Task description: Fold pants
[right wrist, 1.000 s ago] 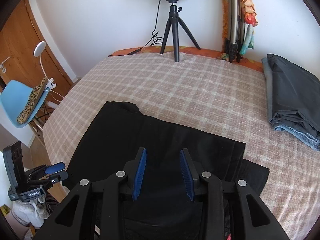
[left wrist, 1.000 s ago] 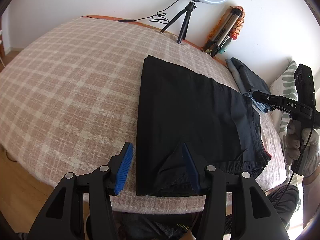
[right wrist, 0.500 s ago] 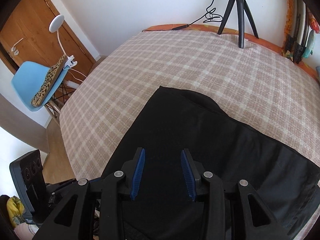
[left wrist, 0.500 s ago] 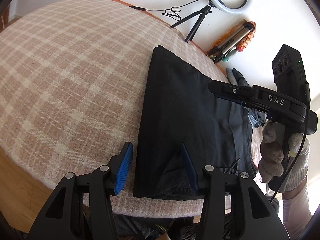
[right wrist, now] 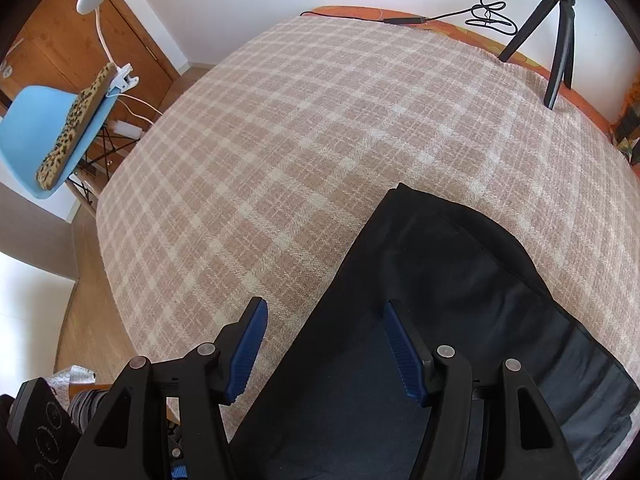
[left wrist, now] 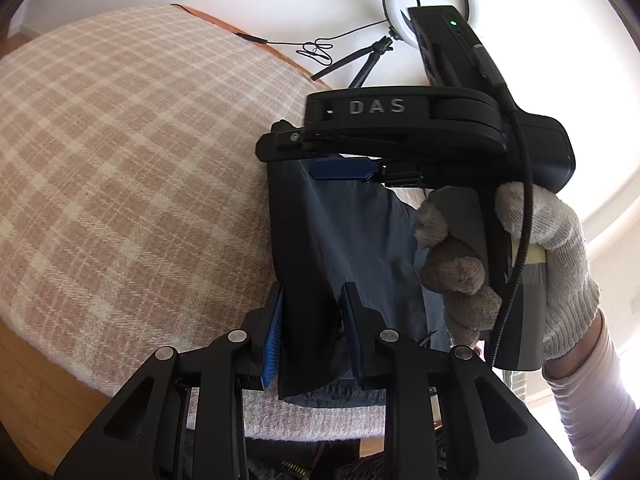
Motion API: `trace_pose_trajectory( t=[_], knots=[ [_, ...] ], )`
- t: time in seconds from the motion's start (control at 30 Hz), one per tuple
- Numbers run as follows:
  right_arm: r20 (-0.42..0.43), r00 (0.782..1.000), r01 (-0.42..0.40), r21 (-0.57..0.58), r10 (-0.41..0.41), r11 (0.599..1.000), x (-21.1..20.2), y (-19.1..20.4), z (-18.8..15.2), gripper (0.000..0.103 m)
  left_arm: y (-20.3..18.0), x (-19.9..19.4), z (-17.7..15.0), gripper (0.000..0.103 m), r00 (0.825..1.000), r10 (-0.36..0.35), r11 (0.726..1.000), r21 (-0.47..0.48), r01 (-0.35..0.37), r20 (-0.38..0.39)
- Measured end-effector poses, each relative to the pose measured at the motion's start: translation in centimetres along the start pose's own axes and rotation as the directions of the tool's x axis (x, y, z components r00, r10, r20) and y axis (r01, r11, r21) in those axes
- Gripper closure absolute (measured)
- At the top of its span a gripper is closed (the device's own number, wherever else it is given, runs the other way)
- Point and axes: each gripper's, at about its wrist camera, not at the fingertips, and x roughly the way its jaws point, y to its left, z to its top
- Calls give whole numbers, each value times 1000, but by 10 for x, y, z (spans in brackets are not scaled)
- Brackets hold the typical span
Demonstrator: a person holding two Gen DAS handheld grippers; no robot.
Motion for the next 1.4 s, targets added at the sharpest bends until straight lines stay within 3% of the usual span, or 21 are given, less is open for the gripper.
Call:
trace_pose_trajectory(
  t=[0.23,0.3,0.43,0.63,0.7,0.8,0.83,0.87,0.93,0.97,1.0,1.23,1.27,1.4],
  knots=[
    [-85,987,128,-73,-134,989,23,22,8,44,-13,1,-1,78,1000,21,999,50,-22,20],
    [-102,982,154,-84,-162,985,29,22,6,63,-13,2,-2,78,999,35,998,54,-36,21],
    [-105,984,135,-70,-142,988,32,14,1,70,-9,5,-5,78,998,65,996,53,-66,18],
    [-100,989,103,-43,-106,994,28,10,-5,81,-2,16,-13,56,994,101,995,13,-100,-31],
    [-92,992,82,-17,-83,996,25,6,-8,86,2,21,-16,56,996,82,997,-10,-83,-44],
    [-86,994,68,-3,-68,998,21,0,-12,87,1,21,-20,62,998,61,998,6,-61,-27],
    [-84,994,67,-3,-67,998,19,0,-12,87,-1,20,-21,78,998,51,999,16,-50,-24],
    [-81,995,65,1,-64,998,17,-1,-11,86,-5,19,-22,81,998,57,998,30,-56,-17],
    [-79,995,66,4,-66,998,13,2,-9,81,-11,18,-22,84,999,52,997,55,-52,1],
    [-81,994,72,6,-71,997,11,2,-8,69,-13,17,-22,84,999,48,997,64,-49,8],
    [-78,994,74,8,-73,997,9,2,-6,63,-16,16,-21,84,999,47,996,75,-48,14],
    [-90,989,122,-1,-121,993,6,10,4,62,-37,10,-21,87,998,41,986,160,-48,46],
    [-94,988,120,-1,-120,993,8,10,3,64,-40,10,-21,87,998,43,984,173,-51,49],
    [-83,992,97,7,-96,995,12,15,-5,88,-52,11,-18,88,998,34,976,215,-45,53]
  ],
)
